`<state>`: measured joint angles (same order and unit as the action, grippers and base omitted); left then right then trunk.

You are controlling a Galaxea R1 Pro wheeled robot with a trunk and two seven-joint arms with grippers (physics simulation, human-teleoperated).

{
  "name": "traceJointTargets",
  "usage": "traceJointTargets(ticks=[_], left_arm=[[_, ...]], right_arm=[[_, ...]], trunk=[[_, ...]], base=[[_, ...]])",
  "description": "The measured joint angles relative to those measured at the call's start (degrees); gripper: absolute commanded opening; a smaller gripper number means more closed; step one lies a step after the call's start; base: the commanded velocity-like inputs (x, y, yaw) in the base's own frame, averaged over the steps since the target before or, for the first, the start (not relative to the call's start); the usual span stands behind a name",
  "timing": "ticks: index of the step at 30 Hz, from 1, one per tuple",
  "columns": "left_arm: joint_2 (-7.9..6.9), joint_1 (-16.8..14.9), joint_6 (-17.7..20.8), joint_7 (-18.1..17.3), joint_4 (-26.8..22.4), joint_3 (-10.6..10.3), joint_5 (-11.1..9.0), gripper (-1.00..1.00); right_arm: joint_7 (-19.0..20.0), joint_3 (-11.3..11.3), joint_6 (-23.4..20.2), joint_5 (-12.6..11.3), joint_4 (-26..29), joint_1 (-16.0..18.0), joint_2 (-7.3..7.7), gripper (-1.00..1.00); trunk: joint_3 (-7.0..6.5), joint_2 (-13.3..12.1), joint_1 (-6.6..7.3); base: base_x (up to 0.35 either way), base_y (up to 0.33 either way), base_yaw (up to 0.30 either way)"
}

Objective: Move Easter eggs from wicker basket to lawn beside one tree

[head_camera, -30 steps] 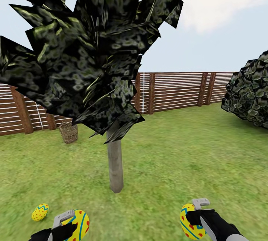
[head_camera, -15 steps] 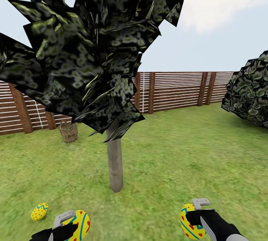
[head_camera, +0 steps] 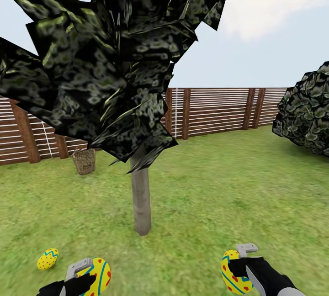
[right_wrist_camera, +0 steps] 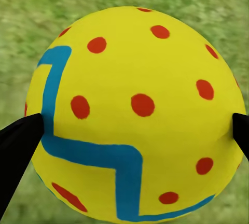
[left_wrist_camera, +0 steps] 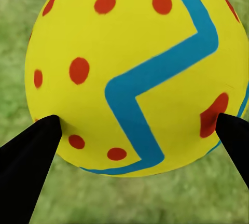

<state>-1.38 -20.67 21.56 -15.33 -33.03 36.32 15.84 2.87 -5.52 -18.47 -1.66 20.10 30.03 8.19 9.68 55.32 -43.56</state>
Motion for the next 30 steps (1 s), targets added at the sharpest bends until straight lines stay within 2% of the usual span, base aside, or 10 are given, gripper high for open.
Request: traceJointTargets(ticks=[19,30], left_arm=[[0.08,0.02,0.0,0.0,0.0,0.0,0.0,-1.0],[0.71,0.0,0.0,0.09,0.13,0.0,0.09,-1.0]], right_arm=[[0.0,0.0,0.0,0.01,0.0,0.0,0.0,-1.0],[0.08,0.0,0.0,0.04,0.0,0.0,0.0,-1.0]], trunk=[[3.42,7.63,-4.18],[5.4,12.05,-6.6]], base=[[0.0,0.0,0.0],[0.0,0.0,0.0]])
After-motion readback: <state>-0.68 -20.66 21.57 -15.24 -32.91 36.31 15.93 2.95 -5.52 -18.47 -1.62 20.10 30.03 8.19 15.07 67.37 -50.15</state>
